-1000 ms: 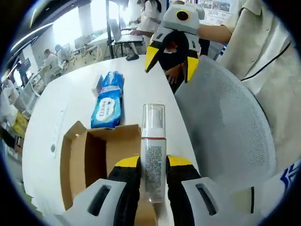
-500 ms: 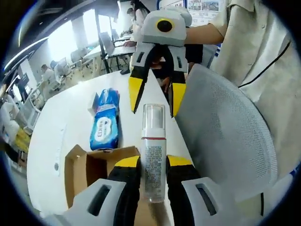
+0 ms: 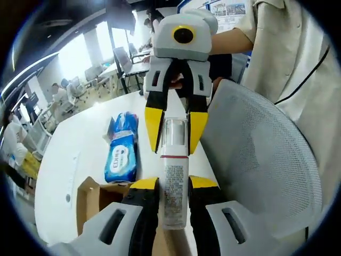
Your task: Operate the shoe box by opening the lid, removing the specified soft item, and placing it in the target area until the item is outside and the box remains undamaged.
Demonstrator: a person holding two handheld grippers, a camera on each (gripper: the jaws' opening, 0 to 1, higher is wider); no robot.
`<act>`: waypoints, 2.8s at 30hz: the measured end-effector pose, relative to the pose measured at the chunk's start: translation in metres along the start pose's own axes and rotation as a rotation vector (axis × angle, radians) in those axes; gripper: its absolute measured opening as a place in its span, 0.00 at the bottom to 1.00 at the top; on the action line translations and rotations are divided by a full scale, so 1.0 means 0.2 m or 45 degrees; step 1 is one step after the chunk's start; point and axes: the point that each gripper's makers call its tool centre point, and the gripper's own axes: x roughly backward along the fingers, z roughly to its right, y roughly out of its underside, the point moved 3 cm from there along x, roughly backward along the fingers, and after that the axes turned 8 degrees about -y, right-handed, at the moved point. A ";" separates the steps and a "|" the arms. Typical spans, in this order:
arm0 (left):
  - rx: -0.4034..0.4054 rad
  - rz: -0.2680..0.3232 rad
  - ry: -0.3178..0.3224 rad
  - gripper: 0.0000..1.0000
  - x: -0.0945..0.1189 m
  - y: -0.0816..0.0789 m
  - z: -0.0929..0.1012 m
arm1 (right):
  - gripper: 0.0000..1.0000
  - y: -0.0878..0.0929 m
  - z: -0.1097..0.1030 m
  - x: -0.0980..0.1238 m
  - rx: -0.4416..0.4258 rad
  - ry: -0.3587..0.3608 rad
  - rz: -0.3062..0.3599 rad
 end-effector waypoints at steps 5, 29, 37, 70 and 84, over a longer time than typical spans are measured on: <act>-0.017 0.015 -0.012 0.19 -0.02 -0.02 0.00 | 0.19 -0.01 -0.01 0.01 0.043 0.004 -0.044; -0.043 0.195 -0.124 0.22 -0.03 -0.09 -0.07 | 0.17 -0.09 0.08 0.08 0.031 -0.072 -0.212; 0.007 0.196 -0.194 0.34 0.01 -0.05 -0.14 | 0.17 -0.11 0.12 0.05 0.050 -0.113 -0.237; 0.700 0.317 -0.762 0.87 0.45 0.30 -0.14 | 0.17 0.15 0.81 0.23 0.135 -0.166 -0.667; 0.808 0.308 -0.912 1.00 0.55 0.38 -0.06 | 0.18 0.37 1.16 0.28 0.074 -0.159 -0.820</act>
